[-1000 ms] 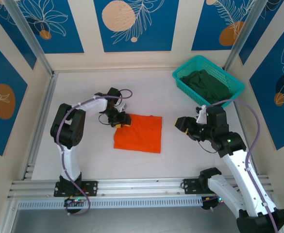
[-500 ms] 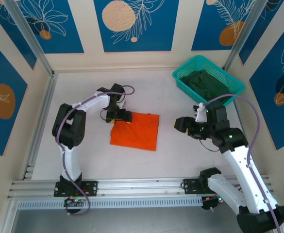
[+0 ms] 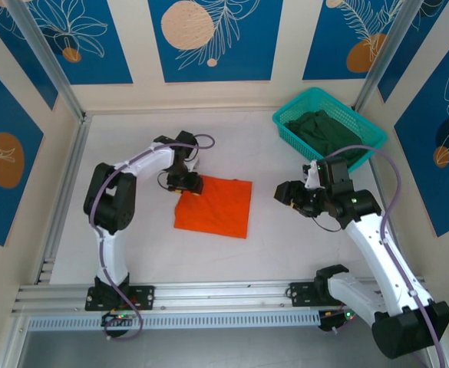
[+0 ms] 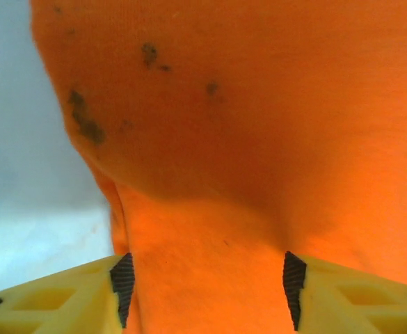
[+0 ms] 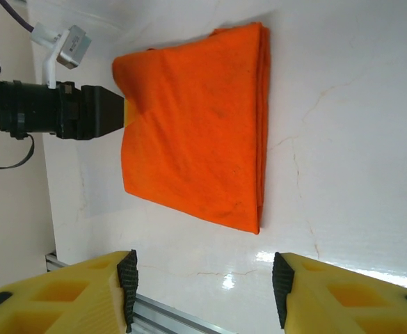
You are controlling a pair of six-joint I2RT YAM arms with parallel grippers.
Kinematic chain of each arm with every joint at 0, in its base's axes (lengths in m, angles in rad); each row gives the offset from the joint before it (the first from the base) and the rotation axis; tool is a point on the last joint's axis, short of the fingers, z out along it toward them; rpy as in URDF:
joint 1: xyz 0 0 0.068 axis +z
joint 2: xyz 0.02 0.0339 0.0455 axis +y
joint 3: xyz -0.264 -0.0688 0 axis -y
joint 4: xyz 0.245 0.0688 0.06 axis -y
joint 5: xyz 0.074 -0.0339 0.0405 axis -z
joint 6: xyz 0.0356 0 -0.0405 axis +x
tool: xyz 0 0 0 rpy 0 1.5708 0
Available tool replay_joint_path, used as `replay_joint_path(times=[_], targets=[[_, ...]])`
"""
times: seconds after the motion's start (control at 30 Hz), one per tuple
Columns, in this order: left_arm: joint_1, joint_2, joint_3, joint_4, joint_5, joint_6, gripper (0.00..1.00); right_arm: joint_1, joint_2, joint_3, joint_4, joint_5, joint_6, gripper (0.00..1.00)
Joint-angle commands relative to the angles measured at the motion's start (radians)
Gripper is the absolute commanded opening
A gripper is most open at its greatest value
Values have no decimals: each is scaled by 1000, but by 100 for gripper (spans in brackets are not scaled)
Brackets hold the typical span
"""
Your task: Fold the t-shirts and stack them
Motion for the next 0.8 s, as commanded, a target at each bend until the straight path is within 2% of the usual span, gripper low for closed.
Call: replay_joint_path(times=[0.0,0.1,0.2,0.33,0.5,0.6,0.77], targets=[[0,75,22,14,-64,21,50,-3,32,13,-1,-41,44,55],[-1,113,60,19,-126,6,34,2,42,28,-12,-44,43,54],[9,144,118,-19,-249,4,19,1,42,46,-35,-33,39,54],[66,156,160,-38,-341,45,17,1,41,69,-72,-34,34,53],[205,164,224,-44,-426,119,14,0,44,125,-148,-16,17,53],[284,202,327,-66,-462,156,13,-4,58,168,-199,-4,6,53],[356,308,560,-113,-554,233,13,-14,111,251,-297,4,-12,52]])
